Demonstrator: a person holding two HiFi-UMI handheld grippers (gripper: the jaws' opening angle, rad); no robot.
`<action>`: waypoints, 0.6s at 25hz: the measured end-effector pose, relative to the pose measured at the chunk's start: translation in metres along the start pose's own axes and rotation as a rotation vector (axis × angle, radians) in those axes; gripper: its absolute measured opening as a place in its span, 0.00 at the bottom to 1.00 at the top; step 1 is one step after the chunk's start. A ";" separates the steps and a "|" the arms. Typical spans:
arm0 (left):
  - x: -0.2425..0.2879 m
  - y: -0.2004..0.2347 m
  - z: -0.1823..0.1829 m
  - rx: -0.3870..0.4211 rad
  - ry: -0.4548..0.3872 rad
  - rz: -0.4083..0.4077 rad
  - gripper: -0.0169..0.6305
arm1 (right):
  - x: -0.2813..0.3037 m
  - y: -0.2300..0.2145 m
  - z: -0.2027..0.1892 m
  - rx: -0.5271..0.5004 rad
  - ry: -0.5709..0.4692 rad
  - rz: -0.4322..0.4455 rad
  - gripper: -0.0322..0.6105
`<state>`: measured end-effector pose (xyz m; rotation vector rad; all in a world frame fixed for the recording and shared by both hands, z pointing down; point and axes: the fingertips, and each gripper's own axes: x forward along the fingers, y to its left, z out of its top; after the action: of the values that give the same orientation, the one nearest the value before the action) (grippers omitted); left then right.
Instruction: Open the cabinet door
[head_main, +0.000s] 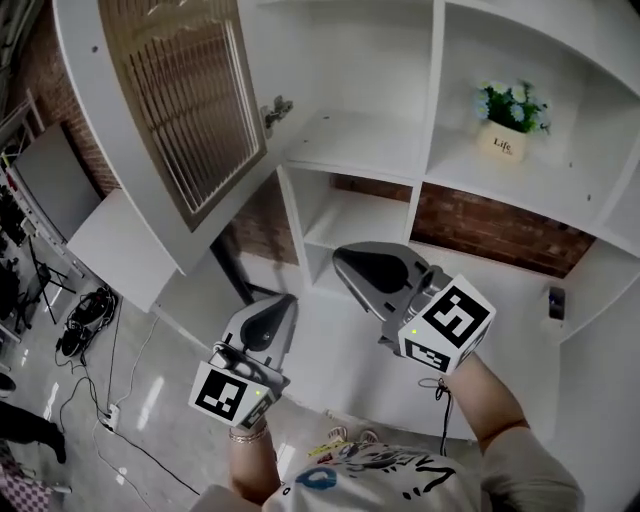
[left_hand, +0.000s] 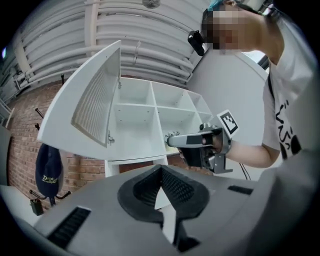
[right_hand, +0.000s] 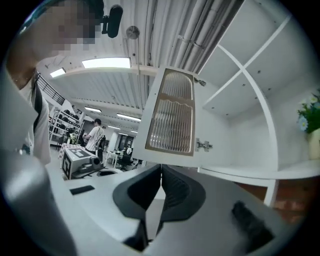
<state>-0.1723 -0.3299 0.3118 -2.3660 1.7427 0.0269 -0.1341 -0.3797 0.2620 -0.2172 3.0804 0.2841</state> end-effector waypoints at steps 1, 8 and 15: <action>0.005 -0.004 -0.003 -0.004 0.001 -0.015 0.05 | -0.007 -0.001 -0.008 0.003 0.012 -0.014 0.10; 0.029 -0.035 -0.030 -0.043 0.044 -0.136 0.05 | -0.049 0.004 -0.049 0.014 0.028 -0.100 0.10; 0.044 -0.063 -0.052 -0.062 0.086 -0.236 0.05 | -0.071 0.010 -0.087 0.045 0.083 -0.138 0.10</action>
<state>-0.1049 -0.3623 0.3665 -2.6388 1.5055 -0.0583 -0.0681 -0.3763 0.3528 -0.4493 3.1295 0.2049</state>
